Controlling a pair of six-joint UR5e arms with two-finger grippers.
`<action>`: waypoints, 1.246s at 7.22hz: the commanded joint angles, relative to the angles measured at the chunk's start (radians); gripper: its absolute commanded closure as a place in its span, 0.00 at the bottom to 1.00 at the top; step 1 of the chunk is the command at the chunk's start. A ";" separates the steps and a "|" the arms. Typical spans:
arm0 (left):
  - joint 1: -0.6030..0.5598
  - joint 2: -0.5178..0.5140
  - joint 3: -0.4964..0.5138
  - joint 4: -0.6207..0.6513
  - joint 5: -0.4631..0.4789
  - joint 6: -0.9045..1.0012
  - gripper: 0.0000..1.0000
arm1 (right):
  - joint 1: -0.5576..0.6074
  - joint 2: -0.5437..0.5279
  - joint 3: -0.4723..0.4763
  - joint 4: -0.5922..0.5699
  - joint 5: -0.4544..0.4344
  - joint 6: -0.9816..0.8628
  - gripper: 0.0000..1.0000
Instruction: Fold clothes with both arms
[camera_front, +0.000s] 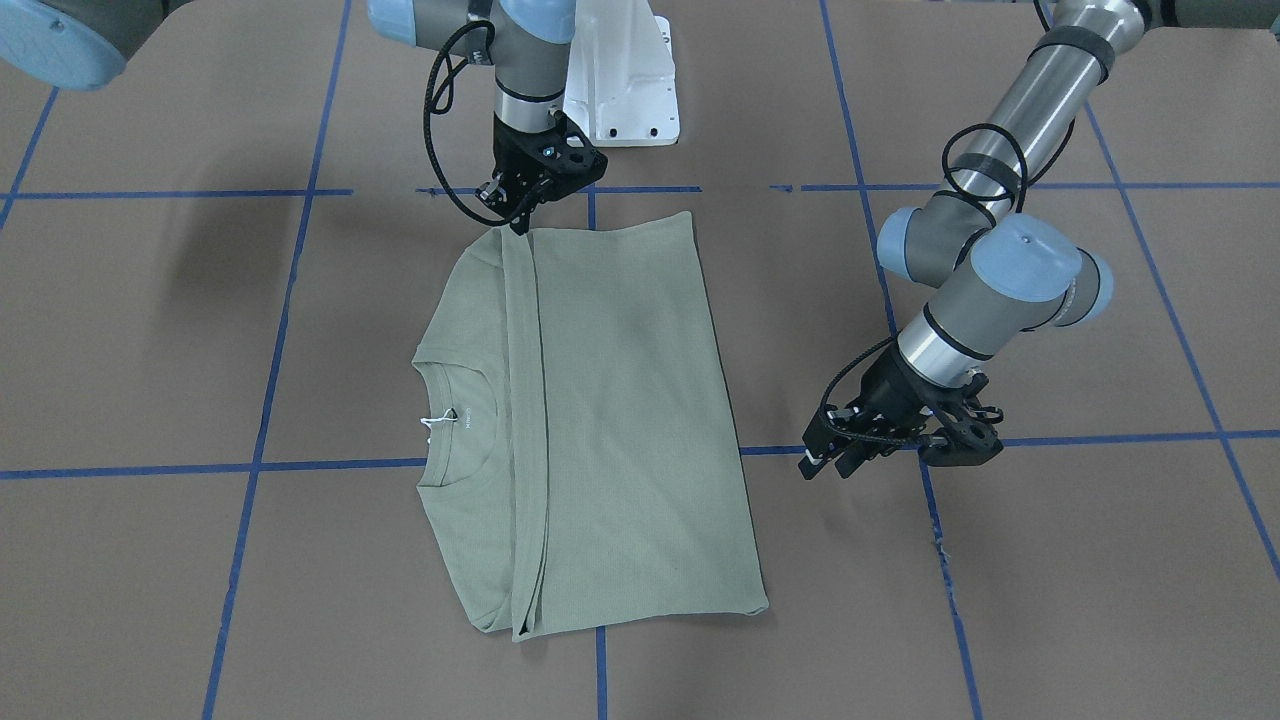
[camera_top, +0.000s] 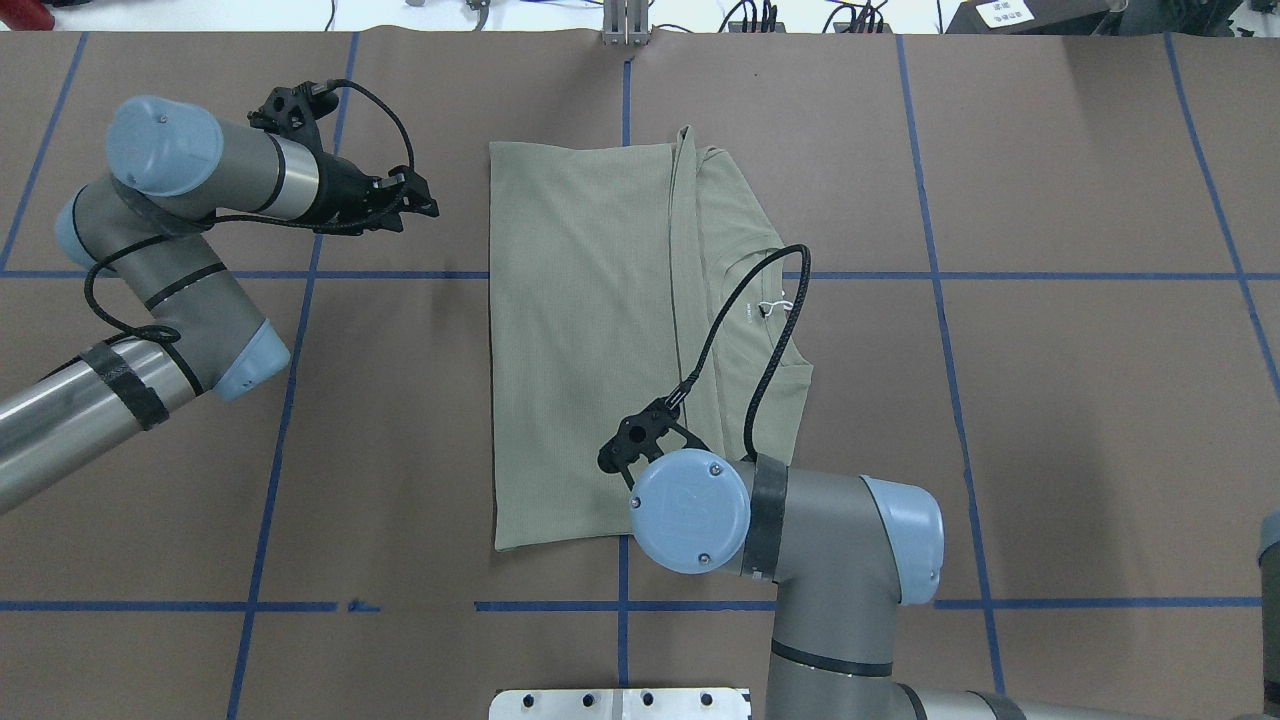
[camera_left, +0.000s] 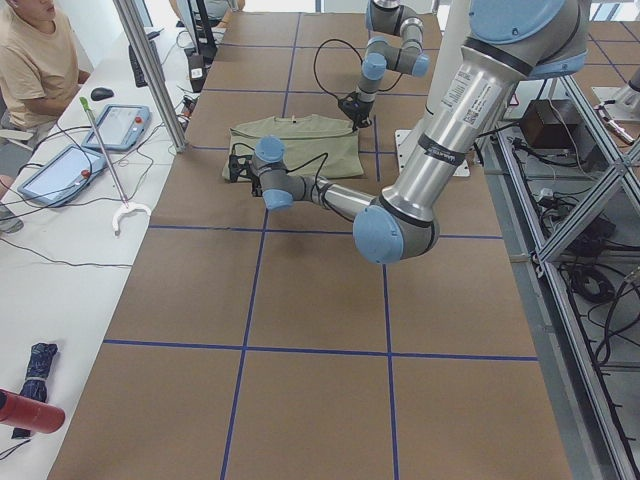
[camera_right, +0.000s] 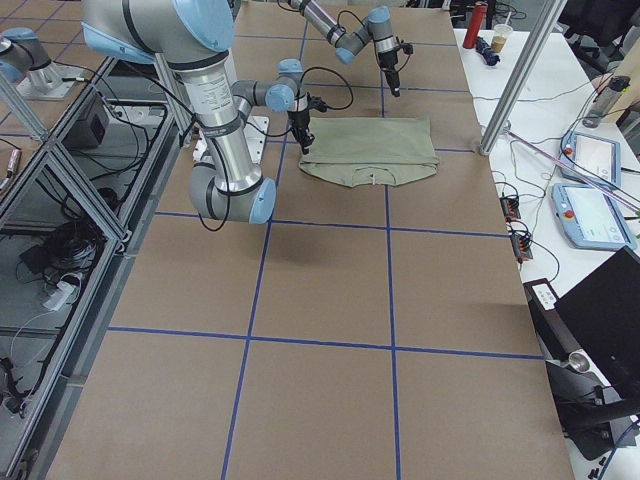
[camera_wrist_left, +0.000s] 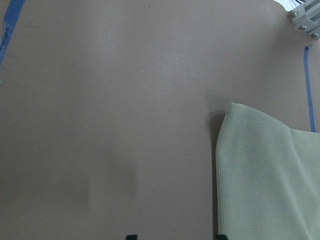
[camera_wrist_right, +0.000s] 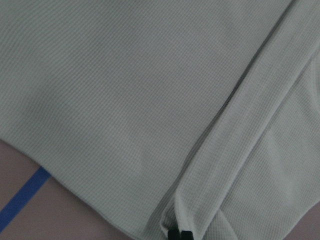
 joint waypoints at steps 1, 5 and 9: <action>0.002 -0.002 -0.004 -0.001 0.001 -0.011 0.40 | 0.036 -0.065 0.069 -0.002 0.007 0.017 1.00; 0.007 -0.008 -0.030 0.004 0.001 -0.044 0.40 | -0.025 -0.199 0.115 0.002 -0.001 0.252 1.00; 0.007 -0.009 -0.028 0.006 0.001 -0.044 0.40 | -0.009 -0.216 0.170 -0.001 0.013 0.253 0.00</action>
